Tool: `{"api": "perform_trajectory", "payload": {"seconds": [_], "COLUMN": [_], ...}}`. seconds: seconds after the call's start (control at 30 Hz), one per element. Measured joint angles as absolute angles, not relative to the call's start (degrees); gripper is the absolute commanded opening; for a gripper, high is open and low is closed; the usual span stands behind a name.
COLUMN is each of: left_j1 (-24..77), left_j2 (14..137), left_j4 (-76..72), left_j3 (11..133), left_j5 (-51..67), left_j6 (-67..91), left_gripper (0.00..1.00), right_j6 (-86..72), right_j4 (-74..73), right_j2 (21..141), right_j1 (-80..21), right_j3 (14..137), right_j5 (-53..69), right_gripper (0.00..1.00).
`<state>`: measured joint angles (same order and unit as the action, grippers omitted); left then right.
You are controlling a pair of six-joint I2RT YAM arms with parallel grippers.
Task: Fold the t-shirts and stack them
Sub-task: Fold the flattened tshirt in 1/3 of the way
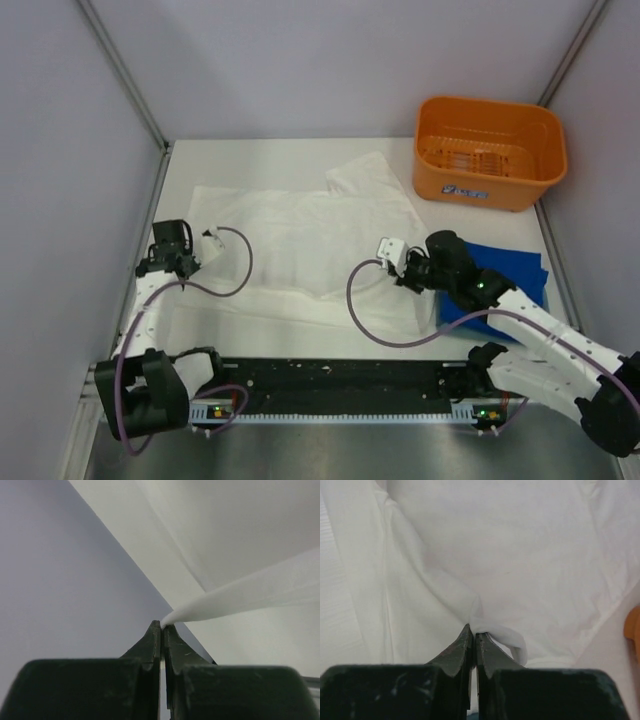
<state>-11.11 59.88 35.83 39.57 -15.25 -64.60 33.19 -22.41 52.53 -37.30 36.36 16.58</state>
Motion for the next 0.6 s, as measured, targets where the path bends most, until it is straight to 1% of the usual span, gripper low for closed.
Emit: {"api": "perform_trajectory", "payload": {"seconds": [0.1,0.3,0.6], "left_j1": [-11.1,-11.1,-11.1], "left_j2": [63.9,70.0,74.1], "left_j4": [33.5,30.1,25.9], "left_j3": [42.0,43.5,44.2], "left_j5": [-14.4,-13.9,-14.2], "left_j6": [-63.2,-61.6,-60.1], "left_gripper": [0.0,0.0,0.0], "right_j6": [32.6,32.7,33.5], "right_j4": [-13.1,-0.2,10.3], "right_j2": [53.7,58.7,60.6], "right_j1": [-35.1,-31.1,-27.8], "right_j3": [34.3,31.5,29.9], "right_j5": [14.1,11.7,12.3], "right_gripper": [0.0,0.0,0.0]}}
